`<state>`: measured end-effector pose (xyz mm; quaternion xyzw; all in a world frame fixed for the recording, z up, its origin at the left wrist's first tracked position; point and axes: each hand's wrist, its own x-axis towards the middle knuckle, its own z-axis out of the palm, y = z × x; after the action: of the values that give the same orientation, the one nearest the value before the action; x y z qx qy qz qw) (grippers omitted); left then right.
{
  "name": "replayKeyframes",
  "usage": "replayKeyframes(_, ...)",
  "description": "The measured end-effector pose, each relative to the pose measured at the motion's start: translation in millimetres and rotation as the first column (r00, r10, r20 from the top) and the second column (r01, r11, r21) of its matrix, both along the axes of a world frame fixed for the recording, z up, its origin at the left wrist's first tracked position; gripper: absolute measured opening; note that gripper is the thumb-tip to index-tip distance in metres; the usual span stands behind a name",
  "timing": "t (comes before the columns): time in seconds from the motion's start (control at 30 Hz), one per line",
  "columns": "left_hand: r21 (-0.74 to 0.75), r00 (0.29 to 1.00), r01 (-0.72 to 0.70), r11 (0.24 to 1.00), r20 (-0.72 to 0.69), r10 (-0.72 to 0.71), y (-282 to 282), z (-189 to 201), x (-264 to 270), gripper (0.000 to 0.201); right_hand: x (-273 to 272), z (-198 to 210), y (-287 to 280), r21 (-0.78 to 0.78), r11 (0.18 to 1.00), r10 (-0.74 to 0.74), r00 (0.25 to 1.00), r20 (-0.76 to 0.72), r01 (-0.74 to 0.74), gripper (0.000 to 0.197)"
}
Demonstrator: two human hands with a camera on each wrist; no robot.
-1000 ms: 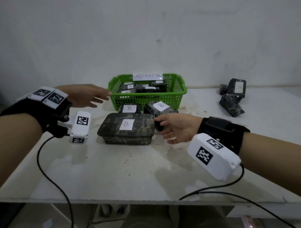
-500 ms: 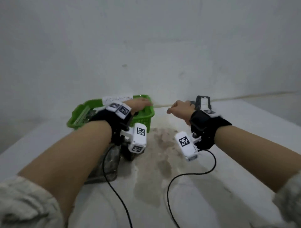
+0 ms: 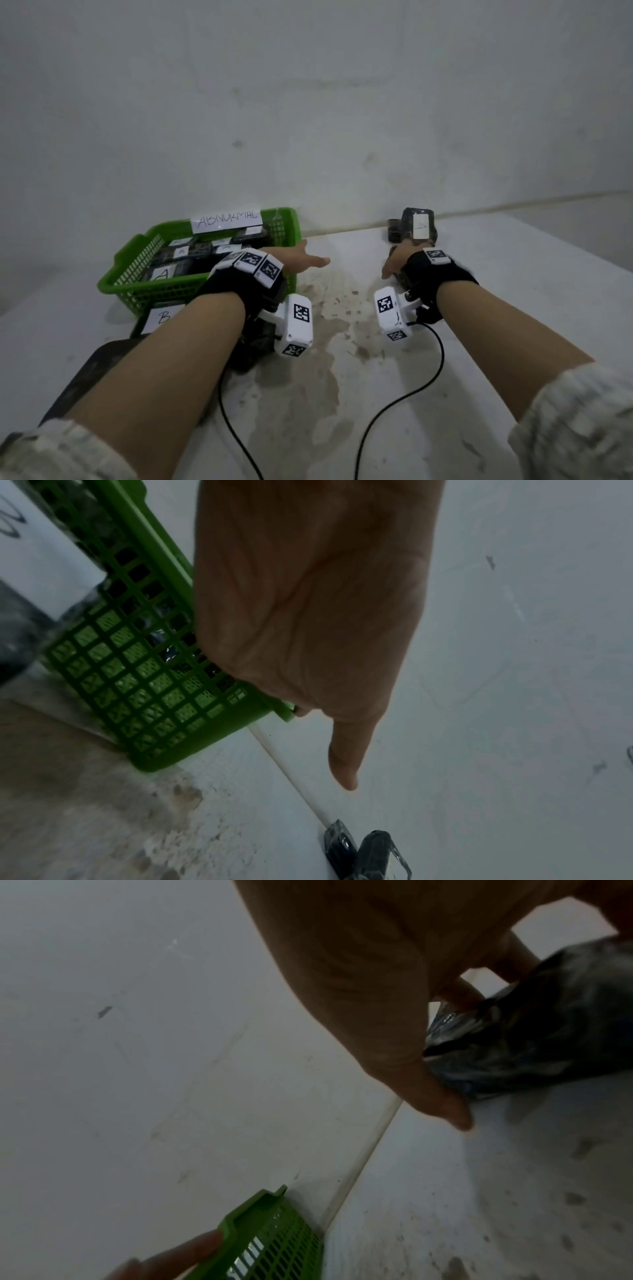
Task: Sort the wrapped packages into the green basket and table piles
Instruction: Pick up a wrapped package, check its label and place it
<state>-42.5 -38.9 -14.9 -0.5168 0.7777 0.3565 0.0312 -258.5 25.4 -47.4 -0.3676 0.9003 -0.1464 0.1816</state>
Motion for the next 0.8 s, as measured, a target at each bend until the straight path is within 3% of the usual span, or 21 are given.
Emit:
replayKeyframes(0.07,0.013,1.000,-0.010,1.000,-0.021,0.010,3,2,1,0.092,3,-7,0,-0.069,0.997,0.019,0.998,0.053,-0.015,0.070)
replayKeyframes(0.23,0.033,0.997,-0.025,0.999,-0.077,0.027,8,6,3,0.088,20,-7,-10,-0.273,0.962,0.033,0.989,0.144,0.008,0.063)
replayKeyframes(0.33,0.044,0.986,-0.048,0.998,-0.155,0.054,11,6,5,0.082,30,6,-11,-0.495,0.869,0.169,0.951,0.259,-0.020,0.020)
replayKeyframes(0.43,0.046,0.966,-0.070,0.997,-0.247,0.079,16,6,5,0.077,47,15,-5,-0.667,0.738,0.352,0.789,0.503,0.096,0.007)
replayKeyframes(0.5,0.070,0.929,-0.104,0.992,-0.349,0.122,19,7,6,0.074,58,20,-1,-0.685,0.715,0.471,0.628,0.620,0.140,0.006)
replayKeyframes(0.63,0.094,0.816,-0.163,0.982,-0.547,0.188,26,4,12,0.066,71,27,5,-0.691,0.682,0.603,0.352,0.716,0.238,0.019)
replayKeyframes(0.7,0.129,0.742,-0.159,0.979,-0.638,0.205,25,2,18,0.073,76,29,7,-0.696,0.675,0.635,0.289,0.717,0.245,0.025)
replayKeyframes(0.8,0.197,0.597,-0.182,0.963,-0.756,0.268,15,-2,25,0.096,87,34,12,-0.703,0.668,0.648,0.274,0.711,0.244,0.026)
